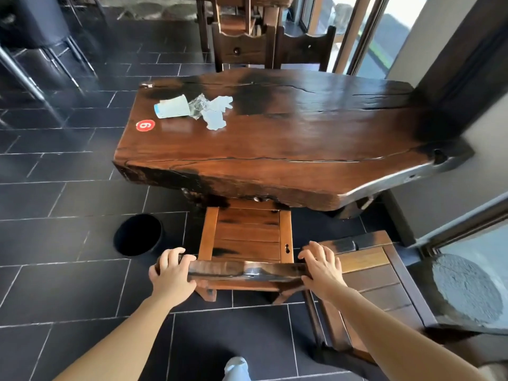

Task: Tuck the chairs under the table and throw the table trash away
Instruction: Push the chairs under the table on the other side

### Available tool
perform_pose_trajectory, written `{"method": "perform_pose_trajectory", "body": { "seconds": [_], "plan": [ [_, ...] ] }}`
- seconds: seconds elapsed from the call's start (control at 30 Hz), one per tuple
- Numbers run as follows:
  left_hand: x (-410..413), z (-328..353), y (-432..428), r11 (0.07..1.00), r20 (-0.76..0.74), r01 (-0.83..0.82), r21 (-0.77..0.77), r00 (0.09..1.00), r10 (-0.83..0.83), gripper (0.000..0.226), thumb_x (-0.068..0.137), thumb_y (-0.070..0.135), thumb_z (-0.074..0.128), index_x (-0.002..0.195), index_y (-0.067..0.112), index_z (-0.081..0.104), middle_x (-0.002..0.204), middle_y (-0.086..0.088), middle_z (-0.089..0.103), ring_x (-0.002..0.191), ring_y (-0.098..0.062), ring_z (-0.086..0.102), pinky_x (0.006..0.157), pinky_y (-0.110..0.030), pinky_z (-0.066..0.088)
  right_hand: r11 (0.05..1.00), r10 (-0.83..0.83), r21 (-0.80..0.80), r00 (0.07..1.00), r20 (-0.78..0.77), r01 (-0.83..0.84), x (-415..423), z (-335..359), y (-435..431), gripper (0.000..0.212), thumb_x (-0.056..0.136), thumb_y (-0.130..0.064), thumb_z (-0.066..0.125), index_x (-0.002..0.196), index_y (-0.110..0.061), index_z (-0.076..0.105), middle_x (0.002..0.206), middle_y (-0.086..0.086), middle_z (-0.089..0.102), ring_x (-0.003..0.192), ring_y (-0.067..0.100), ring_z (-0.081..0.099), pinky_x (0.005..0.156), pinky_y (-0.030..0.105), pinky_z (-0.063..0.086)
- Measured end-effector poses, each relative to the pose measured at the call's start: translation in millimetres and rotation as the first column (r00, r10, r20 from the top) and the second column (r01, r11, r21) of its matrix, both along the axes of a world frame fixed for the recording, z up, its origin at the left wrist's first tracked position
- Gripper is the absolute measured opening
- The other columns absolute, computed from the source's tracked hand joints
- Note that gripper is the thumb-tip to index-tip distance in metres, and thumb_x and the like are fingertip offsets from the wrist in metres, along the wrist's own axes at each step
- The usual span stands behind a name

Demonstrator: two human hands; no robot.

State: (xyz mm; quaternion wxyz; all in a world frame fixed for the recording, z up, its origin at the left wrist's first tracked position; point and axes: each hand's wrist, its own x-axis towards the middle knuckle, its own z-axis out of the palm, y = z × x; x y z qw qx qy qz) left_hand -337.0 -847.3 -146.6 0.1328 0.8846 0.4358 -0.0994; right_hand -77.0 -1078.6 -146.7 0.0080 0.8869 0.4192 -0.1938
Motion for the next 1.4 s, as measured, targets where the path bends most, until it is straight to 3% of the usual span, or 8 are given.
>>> {"method": "perform_pose_trajectory", "body": {
  "seconds": [0.17,0.33,0.47,0.67,0.9,1.1,1.27,1.4],
  "plan": [
    [10.3,14.1,4.2,0.994,-0.149,0.019,-0.107,0.988,-0.035,0.06,0.081,0.034,0.058,0.134,0.036,0.03,0.139,0.002,0.02,0.136,-0.021,0.008,0.108,-0.048,0.022,0.999,0.038,-0.014,0.999,-0.037,-0.039,7.0,2.0,-1.7,0.051,0.087,-0.026,0.057,0.133,-0.03,0.035,0.155,0.006,0.007,0.14,0.036,0.005,0.112,0.058,0.017],
    [17.0,22.9,-17.3,0.986,-0.207,0.068,-0.152,0.973,-0.099,0.076,0.075,0.033,0.06,0.14,0.035,0.021,0.145,0.001,0.01,0.138,-0.022,0.001,0.107,-0.049,0.023,0.998,0.053,-0.04,0.998,-0.046,-0.055,33.3,8.5,-7.4,0.04,0.082,-0.026,0.061,0.118,-0.033,0.044,0.15,0.002,0.017,0.137,0.032,0.007,0.109,0.056,0.021],
    [21.3,23.0,-28.4,0.982,-0.257,0.085,-0.171,0.958,-0.127,0.088,0.072,0.029,0.062,0.143,0.033,0.012,0.151,-0.003,-0.001,0.141,-0.028,-0.008,0.109,-0.052,0.019,0.998,0.002,-0.069,1.0,-0.028,-0.004,45.1,8.2,-6.6,0.043,0.083,-0.026,0.063,0.121,-0.032,0.044,0.15,0.001,0.018,0.139,0.032,0.005,0.109,0.055,0.02],
    [17.6,21.1,-21.6,0.969,-0.272,0.082,-0.234,0.951,-0.146,0.088,0.073,0.033,0.062,0.144,0.033,0.011,0.152,-0.002,-0.009,0.141,-0.029,-0.013,0.109,-0.056,0.02,0.993,-0.102,-0.071,0.994,-0.027,0.1,34.4,10.1,-1.9,0.045,0.082,-0.021,0.064,0.119,-0.031,0.042,0.139,0.003,0.028,0.134,0.03,0.015,0.108,0.053,0.023],
    [27.0,24.3,-26.0,0.976,-0.34,0.064,-0.21,0.931,-0.134,0.082,0.08,0.041,0.057,0.145,0.032,0.008,0.153,-0.005,-0.011,0.141,-0.03,-0.014,0.109,-0.056,0.02,0.975,-0.223,-0.001,0.975,-0.017,0.223,21.9,10.8,1.8,0.05,0.084,-0.036,0.059,0.129,-0.027,0.041,0.139,0.004,0.032,0.134,0.028,0.017,0.107,0.049,0.024],
    [53.4,32.3,-48.3,0.98,-0.405,-0.098,-0.172,0.914,0.02,0.075,0.086,0.05,0.048,0.146,0.025,0.01,0.156,-0.013,-0.011,0.141,-0.036,-0.019,0.112,-0.06,0.003,0.969,-0.246,0.012,0.964,-0.105,0.248,13.6,13.9,-10.8,0.082,0.087,-0.04,0.055,0.15,-0.023,0.007,0.16,0.002,-0.002,0.145,0.026,-0.014,0.116,0.053,0.009],
    [63.2,32.4,-86.3,0.983,-0.348,0.008,-0.185,0.935,-0.073,0.08,0.09,0.057,0.036,0.149,0.019,-0.002,0.158,-0.006,-0.015,0.142,-0.031,-0.021,0.115,-0.056,-0.001,0.989,-0.144,0.01,0.976,-0.164,0.148,18.1,23.7,-31.1,0.085,0.091,-0.046,0.049,0.151,-0.023,-0.006,0.16,-0.001,-0.012,0.145,0.018,-0.015,0.118,0.049,0.005],
    [95.8,36.7,-146.5,0.983,-0.216,0.104,-0.155,0.967,-0.136,0.079,0.093,0.058,0.028,0.147,0.019,-0.013,0.157,-0.005,-0.019,0.143,-0.025,-0.018,0.114,-0.055,-0.001,0.998,-0.006,0.066,0.982,-0.19,0.019,29.0,35.8,-69.5,0.076,0.095,-0.04,0.041,0.151,-0.021,-0.006,0.158,-0.004,-0.015,0.145,0.015,-0.013,0.118,0.046,0.001]
  ]
}}
